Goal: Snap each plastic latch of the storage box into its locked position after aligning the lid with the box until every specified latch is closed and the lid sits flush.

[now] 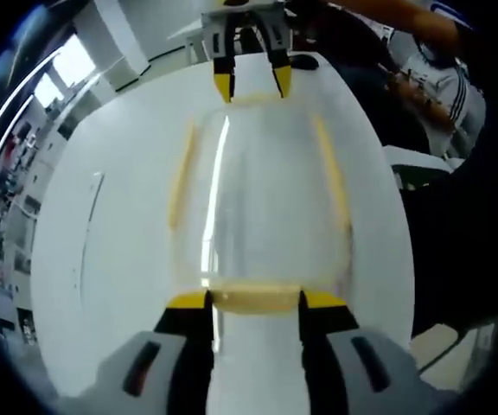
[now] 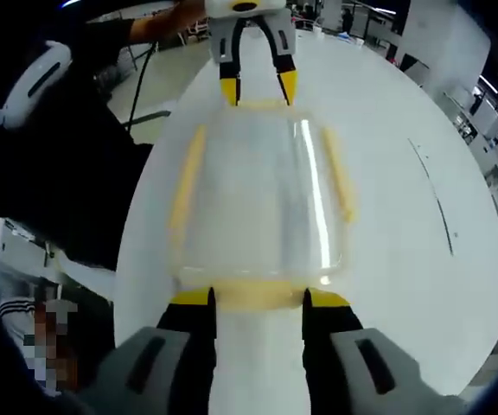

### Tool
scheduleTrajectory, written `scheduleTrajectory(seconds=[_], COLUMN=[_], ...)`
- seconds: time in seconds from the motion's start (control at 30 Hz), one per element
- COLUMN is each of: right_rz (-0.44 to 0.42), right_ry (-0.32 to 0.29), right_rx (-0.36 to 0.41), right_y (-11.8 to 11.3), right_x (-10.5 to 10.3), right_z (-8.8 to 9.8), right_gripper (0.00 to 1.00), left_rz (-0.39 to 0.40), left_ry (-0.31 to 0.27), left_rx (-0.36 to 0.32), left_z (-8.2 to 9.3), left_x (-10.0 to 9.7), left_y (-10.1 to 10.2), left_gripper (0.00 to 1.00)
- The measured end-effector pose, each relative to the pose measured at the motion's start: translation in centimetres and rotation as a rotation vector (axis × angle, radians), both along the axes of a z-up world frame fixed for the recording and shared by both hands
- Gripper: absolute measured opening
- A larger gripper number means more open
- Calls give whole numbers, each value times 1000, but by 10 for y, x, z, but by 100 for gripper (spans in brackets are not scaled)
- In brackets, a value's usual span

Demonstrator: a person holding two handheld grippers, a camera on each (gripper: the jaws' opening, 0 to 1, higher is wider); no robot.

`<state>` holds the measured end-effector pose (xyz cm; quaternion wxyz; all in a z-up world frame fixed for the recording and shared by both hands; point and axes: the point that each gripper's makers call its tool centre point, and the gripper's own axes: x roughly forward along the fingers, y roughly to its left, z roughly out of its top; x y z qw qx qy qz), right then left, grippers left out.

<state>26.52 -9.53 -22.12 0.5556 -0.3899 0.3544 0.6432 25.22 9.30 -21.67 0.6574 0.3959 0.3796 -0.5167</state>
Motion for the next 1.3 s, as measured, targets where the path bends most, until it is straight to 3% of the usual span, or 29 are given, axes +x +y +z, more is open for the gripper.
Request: scheduleTrajectory(seconds=[1.3], right_rz=[18], right_ry=[-12], right_rx=[10], right_y=[48], right_x=[4], right_z=[-2], right_gripper=[36], left_rz=[34], left_ry=[-12], left_rx=[-7], left_z=[-1], left_x=[-1], left_y=[53], left_gripper=[37])
